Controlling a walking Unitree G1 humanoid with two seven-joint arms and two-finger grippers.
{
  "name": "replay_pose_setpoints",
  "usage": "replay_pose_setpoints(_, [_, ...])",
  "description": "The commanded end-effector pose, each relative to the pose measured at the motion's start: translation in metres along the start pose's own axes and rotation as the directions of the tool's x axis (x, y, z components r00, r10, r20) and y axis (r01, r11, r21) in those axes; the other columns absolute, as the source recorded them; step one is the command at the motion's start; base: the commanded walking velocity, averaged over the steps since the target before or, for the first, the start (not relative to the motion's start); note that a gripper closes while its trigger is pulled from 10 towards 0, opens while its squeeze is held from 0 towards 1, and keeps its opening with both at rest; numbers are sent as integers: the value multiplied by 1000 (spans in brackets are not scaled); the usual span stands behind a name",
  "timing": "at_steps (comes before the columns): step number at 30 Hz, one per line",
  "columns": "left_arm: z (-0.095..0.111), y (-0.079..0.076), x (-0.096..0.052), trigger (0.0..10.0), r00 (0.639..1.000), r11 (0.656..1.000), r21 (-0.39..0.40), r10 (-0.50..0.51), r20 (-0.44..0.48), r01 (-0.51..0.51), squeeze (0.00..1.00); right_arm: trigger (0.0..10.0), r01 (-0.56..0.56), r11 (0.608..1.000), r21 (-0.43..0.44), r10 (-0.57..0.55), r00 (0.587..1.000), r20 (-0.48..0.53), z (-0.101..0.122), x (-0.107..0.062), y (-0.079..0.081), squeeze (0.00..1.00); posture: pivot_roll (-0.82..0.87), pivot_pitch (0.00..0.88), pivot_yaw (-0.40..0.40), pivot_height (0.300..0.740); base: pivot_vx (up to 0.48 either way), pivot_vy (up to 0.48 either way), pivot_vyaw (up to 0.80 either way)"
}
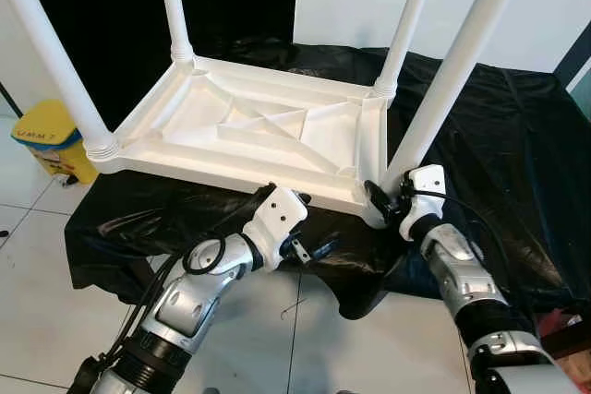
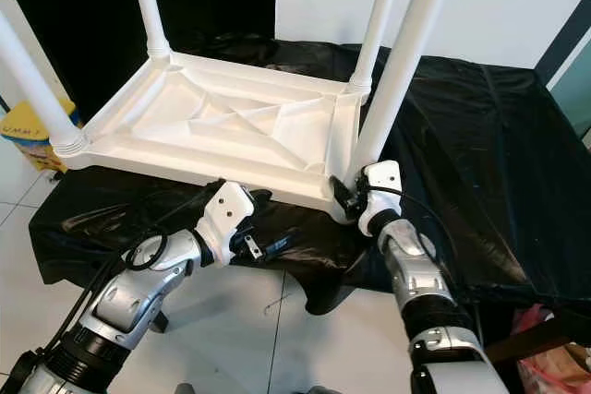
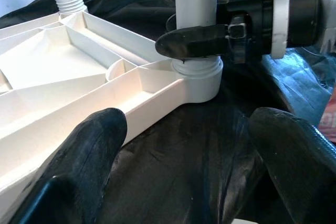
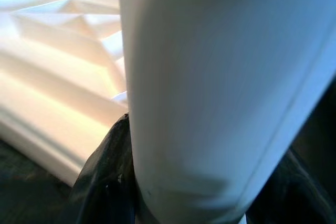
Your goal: Building children table
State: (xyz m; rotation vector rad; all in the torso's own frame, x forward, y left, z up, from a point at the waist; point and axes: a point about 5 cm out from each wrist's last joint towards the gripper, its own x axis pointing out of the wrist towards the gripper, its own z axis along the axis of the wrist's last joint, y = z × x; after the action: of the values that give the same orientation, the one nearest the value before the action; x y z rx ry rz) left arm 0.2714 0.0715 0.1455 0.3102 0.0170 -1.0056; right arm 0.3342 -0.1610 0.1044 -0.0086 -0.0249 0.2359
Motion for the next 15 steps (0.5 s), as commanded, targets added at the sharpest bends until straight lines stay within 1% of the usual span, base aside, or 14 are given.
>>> replay_pose_setpoints(1, [0, -3, 0, 10000, 999, 999, 4, -43, -13, 43, 0, 10000, 79, 997, -9, -80, 992, -103, -20, -10, -8, 0, 47, 61, -104, 740, 0, 0, 0])
replay_pose_setpoints(2, [0, -3, 0, 10000, 999, 999, 4, -43, -13, 43, 0, 10000, 79, 997, -9, -80, 992, -103, -20, -10, -8, 0, 47, 61, -104, 740, 0, 0, 0])
replay_pose_setpoints(3, [0, -3, 0, 10000, 999, 999, 4, -42, -13, 42, 0, 10000, 125, 992, 0, -124, 987, -106, -21, -11, -7, 0, 46, 64, -102, 740, 0, 0, 0])
replay_pose_setpoints(4, [0, -3, 0, 10000, 999, 999, 3, -40, -13, 40, 0, 10000, 183, 983, 13, -181, 978, -108, -22, -11, -3, 0, 46, 65, -103, 740, 0, 0, 0])
replay_pose_setpoints(6, [0, -3, 0, 10000, 999, 999, 3, -40, -13, 40, 0, 10000, 183, 983, 13, -181, 978, -108, -22, -11, -3, 0, 46, 65, -103, 740, 0, 0, 0])
replay_pose_setpoints(7, [0, -3, -1, 10000, 999, 999, 2, -39, -13, 39, 0, 10000, 232, 972, 21, -229, 967, -110, -23, -12, 3, 0, 43, 70, -102, 740, 0, 0, 0])
replay_pose_setpoints(8, [0, -3, -1, 10000, 999, 999, 2, -39, -13, 39, 0, 10000, 232, 972, 21, -229, 967, -110, -23, -12, 3, 0, 43, 70, -102, 740, 0, 0, 0])
replay_pose_setpoints(9, [0, -3, 0, 10000, 999, 999, 1, -38, -13, 38, 0, 10000, 301, 953, 33, -295, 948, -118, -25, -11, 9, 0, 43, 70, -102, 740, 0, 0, 0])
replay_pose_setpoints(10, [0, -3, 0, 10000, 999, 999, 1, -38, -13, 38, 0, 10000, 301, 953, 33, -295, 948, -118, -25, -11, 9, 0, 43, 70, -102, 740, 0, 0, 0])
replay_pose_setpoints(11, [0, -3, 1, 10000, 999, 999, 0, -38, -12, 38, 0, 10000, 368, 929, 47, -359, 923, -136, -27, -11, 16, 0, 41, 73, -103, 740, 0, 0, 0])
replay_pose_setpoints(13, [0, -3, 2, 10000, 999, 999, -1, -36, -10, 36, 0, 10000, 384, 919, 84, -368, 916, -160, -29, -7, 30, 0, 39, 75, -105, 740, 0, 0, 0])
replay_pose_setpoints(14, [0, -3, 2, 10000, 999, 999, -1, -36, -10, 36, 0, 10000, 384, 919, 84, -368, 916, -160, -29, -7, 30, 0, 39, 75, -105, 740, 0, 0, 0])
replay_pose_setpoints(15, [0, -3, 2, 10000, 999, 999, -3, -36, -8, 36, 0, 10000, 360, 929, 90, -347, 929, -132, -24, -5, 33, 0, 35, 76, -106, 740, 0, 0, 0])
